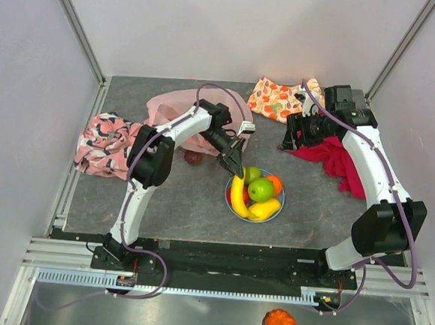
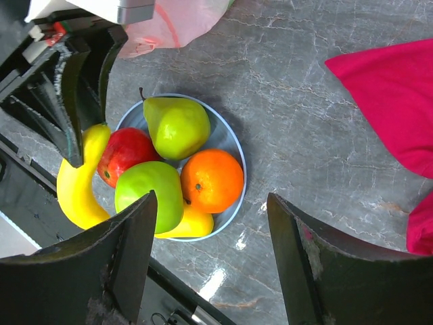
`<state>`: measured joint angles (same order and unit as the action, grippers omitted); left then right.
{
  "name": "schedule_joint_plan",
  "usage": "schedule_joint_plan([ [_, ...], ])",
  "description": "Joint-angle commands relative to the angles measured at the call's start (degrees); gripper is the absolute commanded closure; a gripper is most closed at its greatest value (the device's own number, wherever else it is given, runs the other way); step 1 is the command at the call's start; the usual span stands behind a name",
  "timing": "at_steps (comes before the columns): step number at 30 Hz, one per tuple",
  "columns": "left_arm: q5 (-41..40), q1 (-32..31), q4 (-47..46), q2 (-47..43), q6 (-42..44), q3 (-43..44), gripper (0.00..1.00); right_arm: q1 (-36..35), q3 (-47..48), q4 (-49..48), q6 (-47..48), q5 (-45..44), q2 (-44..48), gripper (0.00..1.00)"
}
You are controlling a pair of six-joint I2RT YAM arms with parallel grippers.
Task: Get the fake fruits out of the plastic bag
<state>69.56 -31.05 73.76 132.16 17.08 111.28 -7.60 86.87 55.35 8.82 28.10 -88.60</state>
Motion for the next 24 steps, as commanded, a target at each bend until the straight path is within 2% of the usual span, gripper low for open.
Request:
schedule_joint_plan([
  [1, 2.6, 0.0, 1.4, 2.6, -1.3, 3.8, 0.92, 0.4, 1.5, -0.9, -0.3, 0.5, -0.6, 0.26],
  [11, 2.0, -0.1, 1.1, 6.2, -3.3, 8.8, 0.78, 0.5, 1.7, -1.1, -0.7, 0.6, -2.1, 0.25],
  [15, 1.5, -0.1, 0.4, 6.8, -4.3, 9.1, 0.63, 0.4, 2.2, -1.3, -0.9, 0.7, -2.8, 0.26],
  [23, 0.5, -0.1, 0.1, 8.1, -4.9, 10.3, 0.42, 0.4, 4.2, -1.4, -1.2, 1.1, -4.7, 0.25],
  [24, -0.4, -0.1, 0.0, 8.0, -5.0, 10.4, 0.36, 0.5, 4.3, -1.4, -1.2, 1.1, -4.9, 0.25],
])
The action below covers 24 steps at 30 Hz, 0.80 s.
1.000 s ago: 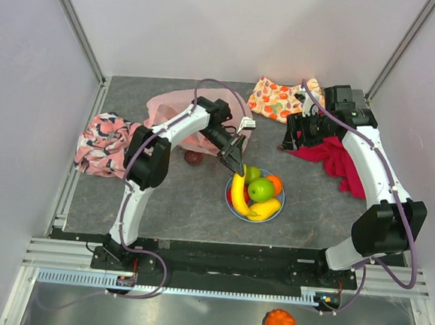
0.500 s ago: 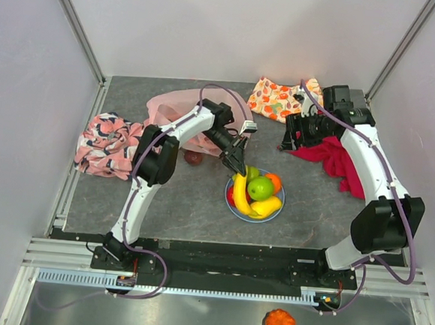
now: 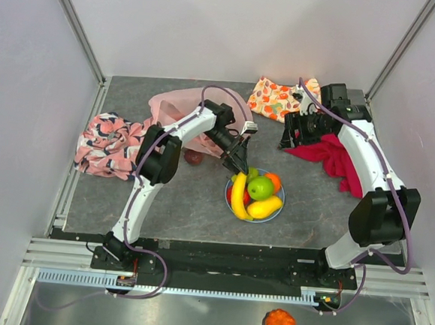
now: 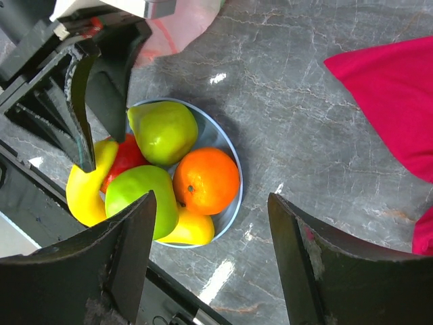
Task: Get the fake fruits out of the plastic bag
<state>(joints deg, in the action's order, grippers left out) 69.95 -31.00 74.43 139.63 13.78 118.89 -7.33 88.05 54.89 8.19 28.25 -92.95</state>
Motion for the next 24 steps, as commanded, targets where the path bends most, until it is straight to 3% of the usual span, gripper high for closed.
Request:
schedule_joint_plan([
  [1, -1.1, 0.0, -0.7, 0.6, -1.7, 2.9, 0.35, 0.1, 3.3, -0.9, -0.5, 1.0, -0.7, 0.25],
  [14, -1.8, 2.0, -2.5, 0.0, -4.5, 8.9, 0.29, 0.2, 5.0, -1.0, -0.3, 1.0, -2.1, 0.25],
  [19, -6.8, 4.8, -2.1, -8.1, -3.1, 6.9, 0.29, 0.2, 7.3, -0.7, 3.1, -0.2, -1.5, 0.25],
  [24, -19.1, 10.4, -3.3, -22.2, 3.2, -5.7, 0.29, -0.6, 9.6, 0.2, 4.9, 1.4, -1.1, 0.28],
])
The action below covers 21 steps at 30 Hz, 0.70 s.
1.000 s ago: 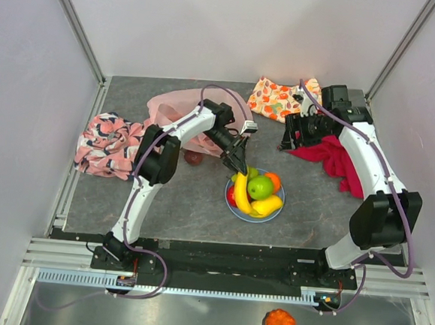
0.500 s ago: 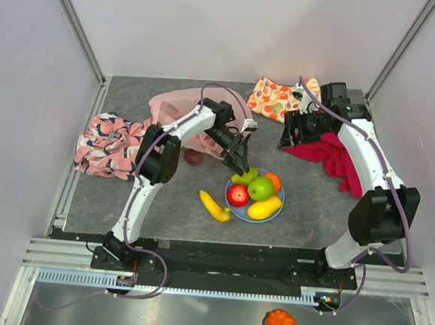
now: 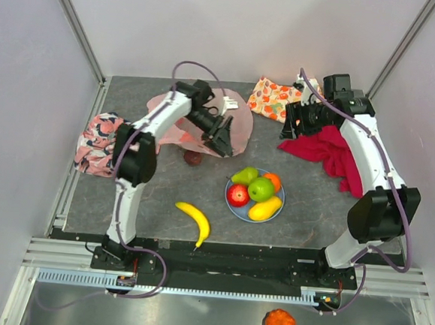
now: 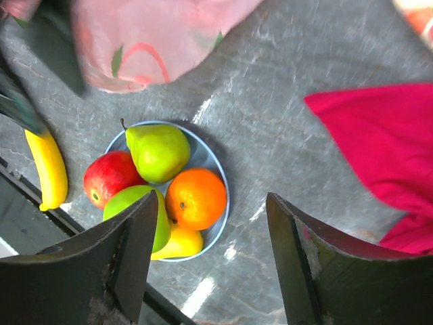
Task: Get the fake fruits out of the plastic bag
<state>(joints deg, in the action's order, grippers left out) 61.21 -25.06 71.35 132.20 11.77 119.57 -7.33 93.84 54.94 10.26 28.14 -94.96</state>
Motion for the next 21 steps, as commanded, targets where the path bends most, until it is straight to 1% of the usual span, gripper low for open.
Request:
schedule_joint_plan([
  [1, -12.1, 5.3, -0.2, -17.0, 6.2, -8.2, 0.29, -2.8, 4.7, 0.7, 3.9, 2.5, 1.0, 0.30],
  [2, -13.3, 7.4, 0.1, -20.4, 7.0, -11.4, 0.30, -4.9, 5.1, 1.9, 6.9, 2.4, 1.3, 0.32],
  [3, -14.3, 8.7, 0.3, -22.1, 7.1, -12.9, 0.30, -10.5, 5.3, 2.2, 8.3, 1.7, 1.5, 0.32],
  [4, -13.9, 10.3, 0.3, -23.3, 6.7, -14.1, 0.30, -13.9, 5.1, 2.1, 9.6, 0.3, 2.0, 0.32],
  [5, -13.3, 13.6, 0.4, -26.0, 6.0, -16.5, 0.31, -17.2, 4.9, 1.7, 10.9, -0.1, 2.4, 0.31],
  [6, -11.9, 15.2, 0.1, -27.2, 4.9, -17.8, 0.32, -23.8, 4.7, 1.2, 10.6, -0.7, 2.4, 0.30],
  [7, -11.8, 16.6, -0.2, -28.5, 4.3, -18.8, 0.32, -26.8, 3.9, 0.5, 9.6, -1.6, 2.0, 0.29],
  [8, -12.3, 18.8, -2.1, -31.8, 3.7, -21.3, 0.32, -29.4, 3.4, -1.6, 8.4, -2.4, 1.3, 0.27],
  [9, -14.1, 19.7, -3.1, -33.4, 2.3, -22.6, 0.32, -33.8, 2.8, -2.5, 4.6, -2.5, 0.6, 0.27],
  [11, -17.3, 21.4, -5.1, -37.0, 0.7, -25.9, 0.32, -37.2, 2.7, -5.3, -0.1, -4.2, -2.6, 0.25],
  [12, -22.0, 21.7, -6.7, -40.4, -2.0, -26.9, 0.31, -39.6, 2.7, -6.0, -3.5, -4.8, -3.6, 0.25],
  [14, -26.8, 23.4, -8.2, -43.7, -6.7, -30.0, 0.30, -42.0, 3.2, -6.2, -5.5, -7.6, -6.9, 0.24],
  [15, -28.5, 24.1, -8.8, -47.1, -7.6, -31.0, 0.30, -45.0, 3.8, -6.1, -6.6, -8.9, -7.9, 0.23],
  [16, -29.2, 24.7, -9.0, -48.6, -8.3, -31.9, 0.29, -46.5, 3.8, -6.0, -7.2, -10.1, -9.6, 0.22],
  [17, -30.7, 25.0, -9.6, -50.5, -9.0, -34.0, 0.26, -49.2, 3.6, -6.0, -7.8, -13.1, -10.6, 0.21],
  [18, -31.1, 26.7, -10.7, -53.4, -9.1, -35.1, 0.25, -50.3, 3.2, -6.3, -8.9, -15.4, -11.5, 0.21],
  [21, -32.0, 27.7, -11.5, -58.1, -8.0, -37.6, 0.24, -53.6, 1.5, -7.3, -10.3, -17.0, -14.9, 0.20],
])
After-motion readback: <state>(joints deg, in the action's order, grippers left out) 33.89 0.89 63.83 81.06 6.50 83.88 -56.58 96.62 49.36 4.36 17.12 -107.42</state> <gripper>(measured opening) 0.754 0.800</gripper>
